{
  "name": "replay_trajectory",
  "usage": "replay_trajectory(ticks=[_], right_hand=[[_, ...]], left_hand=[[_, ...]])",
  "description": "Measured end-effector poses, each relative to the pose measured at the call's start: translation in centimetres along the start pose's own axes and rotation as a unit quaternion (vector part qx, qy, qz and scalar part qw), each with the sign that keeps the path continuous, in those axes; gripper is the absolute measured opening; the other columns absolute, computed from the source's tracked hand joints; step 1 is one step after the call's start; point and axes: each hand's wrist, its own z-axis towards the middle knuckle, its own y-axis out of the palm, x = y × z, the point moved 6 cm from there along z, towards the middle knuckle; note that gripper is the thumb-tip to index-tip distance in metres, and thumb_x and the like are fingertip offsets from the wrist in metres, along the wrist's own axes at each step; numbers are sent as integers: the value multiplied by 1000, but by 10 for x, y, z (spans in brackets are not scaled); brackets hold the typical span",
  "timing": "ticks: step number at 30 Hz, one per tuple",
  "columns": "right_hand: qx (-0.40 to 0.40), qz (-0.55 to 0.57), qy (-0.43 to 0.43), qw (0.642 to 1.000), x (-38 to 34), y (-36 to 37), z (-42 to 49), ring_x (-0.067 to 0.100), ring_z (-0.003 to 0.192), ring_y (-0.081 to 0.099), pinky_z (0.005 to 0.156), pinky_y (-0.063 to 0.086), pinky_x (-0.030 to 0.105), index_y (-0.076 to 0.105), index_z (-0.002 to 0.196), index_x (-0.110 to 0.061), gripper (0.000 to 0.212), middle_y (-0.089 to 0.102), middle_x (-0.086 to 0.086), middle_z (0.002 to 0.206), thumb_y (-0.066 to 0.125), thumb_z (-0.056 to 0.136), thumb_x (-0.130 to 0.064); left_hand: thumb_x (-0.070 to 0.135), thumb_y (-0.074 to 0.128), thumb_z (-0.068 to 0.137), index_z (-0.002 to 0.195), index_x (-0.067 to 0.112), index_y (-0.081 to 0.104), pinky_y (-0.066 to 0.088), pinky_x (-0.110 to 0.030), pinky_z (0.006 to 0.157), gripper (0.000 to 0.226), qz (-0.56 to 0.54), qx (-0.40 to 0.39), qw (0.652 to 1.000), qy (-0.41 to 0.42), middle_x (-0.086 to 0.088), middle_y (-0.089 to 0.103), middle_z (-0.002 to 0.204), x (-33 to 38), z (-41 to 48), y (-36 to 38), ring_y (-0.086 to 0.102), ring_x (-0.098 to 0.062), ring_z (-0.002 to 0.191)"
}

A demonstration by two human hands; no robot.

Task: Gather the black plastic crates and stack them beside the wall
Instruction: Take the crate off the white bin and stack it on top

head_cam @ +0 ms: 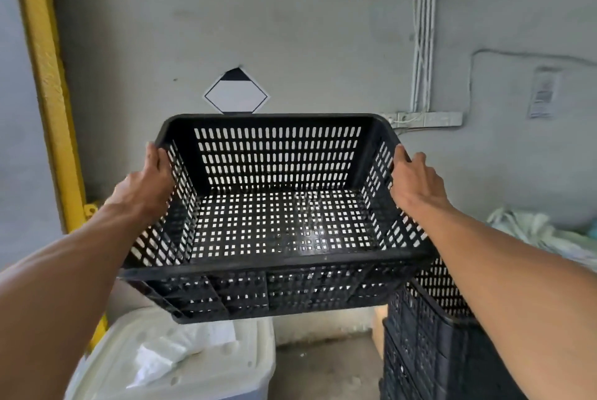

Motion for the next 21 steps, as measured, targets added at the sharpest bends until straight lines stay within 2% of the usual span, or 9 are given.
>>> replay_trajectory(ticks=[3, 4, 6, 8, 11, 14, 15, 18, 21], right_hand=[[10, -26, 26, 999, 43, -26, 5, 31, 69, 59, 67, 57, 46, 29, 144, -13, 64, 44, 17, 101, 59, 89, -3], [11, -35, 35, 999, 59, -33, 5, 31, 69, 58, 67, 56, 45, 29, 143, -13, 63, 45, 17, 100, 60, 89, -4], [12, -46, 51, 998, 93, -45, 2, 31, 66, 55, 61, 52, 41, 31, 141, -12, 59, 45, 17, 101, 59, 90, -6], [12, -64, 70, 995, 127, -57, -1, 30, 65, 53, 59, 48, 38, 32, 141, -11, 57, 45, 18, 103, 59, 90, -7], [-4, -80, 93, 992, 180, -67, -4, 33, 74, 56, 66, 50, 40, 32, 141, -10, 57, 46, 19, 108, 59, 90, -7], [-13, -99, 106, 989, 237, -72, -2, 34, 80, 58, 70, 51, 41, 32, 141, -11, 57, 46, 19, 110, 57, 90, -5], [-13, -105, 107, 989, 257, -73, 2, 33, 78, 57, 70, 51, 41, 32, 141, -11, 57, 47, 18, 110, 57, 90, -5], [-15, -120, 102, 987, 318, -73, 23, 35, 86, 59, 71, 50, 41, 33, 142, -12, 58, 48, 17, 110, 56, 89, -5], [-17, -137, 90, 986, 376, -70, 51, 34, 86, 60, 69, 51, 41, 39, 137, -10, 53, 49, 15, 102, 57, 88, -6]], left_hand=[[-10, 49, 88, 147, -7, 11, 52, -34, 56, 70, -14, 17, 999, 29, -26, -2, 158, 41, 17, -16, 54, -26, 51], [-11, 49, 87, 145, -7, 14, 50, -33, 55, 68, -21, 15, 999, 35, -26, -1, 158, 56, 22, -20, 51, -24, 49], [-14, 50, 86, 145, -5, 14, 53, -37, 63, 69, -48, 8, 998, 31, -27, -1, 158, 89, 28, -27, 62, -34, 66], [-16, 50, 85, 143, -4, 18, 53, -43, 70, 67, -70, 10, 997, 29, -27, 4, 158, 124, 34, -34, 64, -43, 83], [-13, 49, 87, 139, -6, 25, 50, -43, 67, 57, -89, 8, 995, 44, -27, 24, 148, 183, 37, -41, 62, -41, 81], [-8, 51, 88, 125, -4, 36, 44, -37, 60, 40, -87, 17, 994, 61, -18, 43, 114, 244, 42, -49, 52, -31, 63], [-6, 53, 88, 125, -3, 37, 44, -35, 60, 40, -79, 18, 995, 66, -17, 45, 109, 266, 45, -51, 54, -31, 66], [-2, 54, 89, 125, 0, 44, 45, -37, 62, 38, -66, 11, 996, 54, -17, 57, 107, 326, 54, -58, 64, -37, 91], [-1, 50, 90, 125, 4, 51, 47, -39, 66, 36, -71, -5, 997, 27, -16, 65, 106, 384, 61, -64, 65, -38, 97]])
